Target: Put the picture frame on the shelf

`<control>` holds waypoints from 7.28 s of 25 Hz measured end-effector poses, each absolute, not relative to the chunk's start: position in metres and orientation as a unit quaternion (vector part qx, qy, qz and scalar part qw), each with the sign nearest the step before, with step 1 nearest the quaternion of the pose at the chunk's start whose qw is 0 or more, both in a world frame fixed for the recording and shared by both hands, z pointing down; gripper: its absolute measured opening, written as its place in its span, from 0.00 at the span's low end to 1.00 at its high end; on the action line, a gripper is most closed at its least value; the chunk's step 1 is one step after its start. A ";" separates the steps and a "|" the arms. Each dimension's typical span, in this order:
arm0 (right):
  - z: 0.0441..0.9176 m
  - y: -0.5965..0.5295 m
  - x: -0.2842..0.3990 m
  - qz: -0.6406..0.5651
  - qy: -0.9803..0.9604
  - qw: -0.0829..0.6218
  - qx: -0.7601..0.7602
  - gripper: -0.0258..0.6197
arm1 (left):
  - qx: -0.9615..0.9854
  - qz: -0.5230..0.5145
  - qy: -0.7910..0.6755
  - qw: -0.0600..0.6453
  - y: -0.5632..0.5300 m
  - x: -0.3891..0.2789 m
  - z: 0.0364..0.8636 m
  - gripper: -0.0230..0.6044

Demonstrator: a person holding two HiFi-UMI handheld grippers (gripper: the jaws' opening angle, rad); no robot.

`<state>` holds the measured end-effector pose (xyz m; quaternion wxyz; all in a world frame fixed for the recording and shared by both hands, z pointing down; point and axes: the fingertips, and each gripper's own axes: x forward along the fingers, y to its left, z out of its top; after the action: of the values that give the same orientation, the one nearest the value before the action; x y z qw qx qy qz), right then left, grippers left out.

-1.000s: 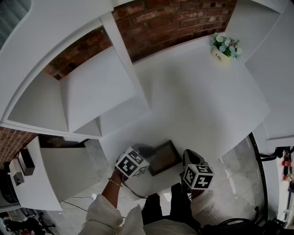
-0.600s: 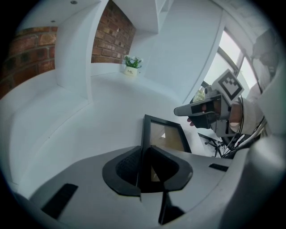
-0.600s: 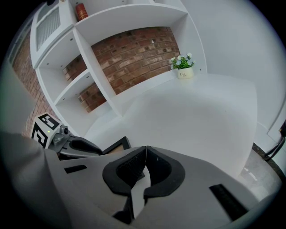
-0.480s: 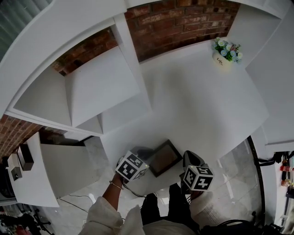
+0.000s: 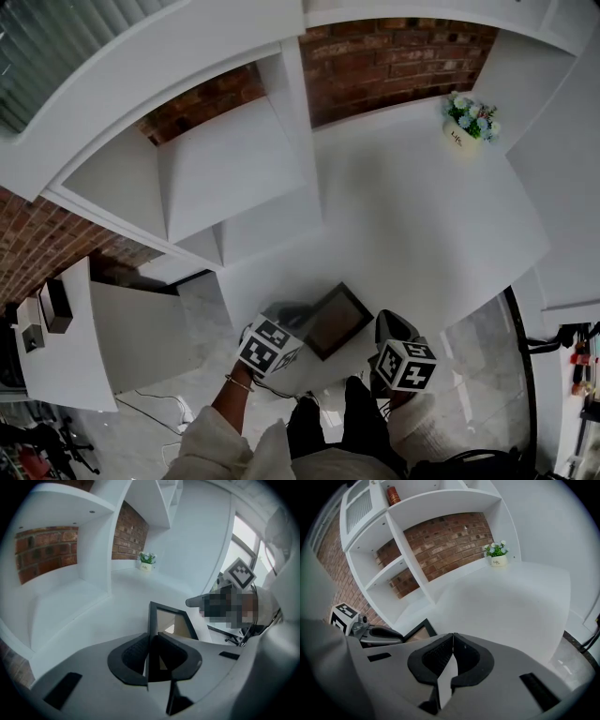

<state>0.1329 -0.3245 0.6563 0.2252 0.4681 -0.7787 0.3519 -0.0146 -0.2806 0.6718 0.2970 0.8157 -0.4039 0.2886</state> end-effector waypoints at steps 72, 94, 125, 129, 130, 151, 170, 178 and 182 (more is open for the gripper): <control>0.442 -0.412 -0.074 0.193 -0.931 0.097 0.294 0.08 | 0.586 0.022 -0.799 0.132 -0.332 -0.213 0.401 0.14; 0.452 -0.431 -0.087 0.215 -0.916 0.125 0.314 0.08 | 0.565 0.057 -0.798 0.203 -0.390 -0.244 0.420 0.14; 0.464 -0.425 -0.078 0.229 -0.904 0.138 0.333 0.08 | 0.579 0.095 -0.793 0.164 -0.399 -0.239 0.408 0.13; 0.462 -0.422 -0.081 0.227 -0.908 0.136 0.325 0.08 | 0.579 0.086 -0.796 0.155 -0.393 -0.235 0.399 0.13; 0.462 -0.422 -0.082 0.226 -0.909 0.135 0.323 0.08 | 0.577 0.083 -0.798 0.155 -0.391 -0.234 0.398 0.13; 0.482 -0.381 -0.059 0.234 -0.912 0.128 0.312 0.08 | 0.573 0.064 -0.802 0.156 -0.327 -0.190 0.417 0.05; 0.484 -0.283 -0.047 0.216 -0.896 0.126 0.368 0.08 | 0.629 0.074 -0.749 0.196 -0.228 -0.161 0.465 0.05; 0.503 -0.249 -0.026 0.221 -0.882 0.142 0.391 0.08 | 0.665 0.064 -0.714 0.210 -0.216 -0.139 0.479 0.05; 0.497 -0.252 -0.024 0.220 -0.887 0.141 0.382 0.08 | 0.657 0.064 -0.719 0.218 -0.213 -0.135 0.481 0.05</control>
<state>-0.0235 -0.2523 0.4967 0.1406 0.3816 -0.8866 0.2204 -0.1350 -0.2129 0.4811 0.2175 0.6570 -0.7190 0.0639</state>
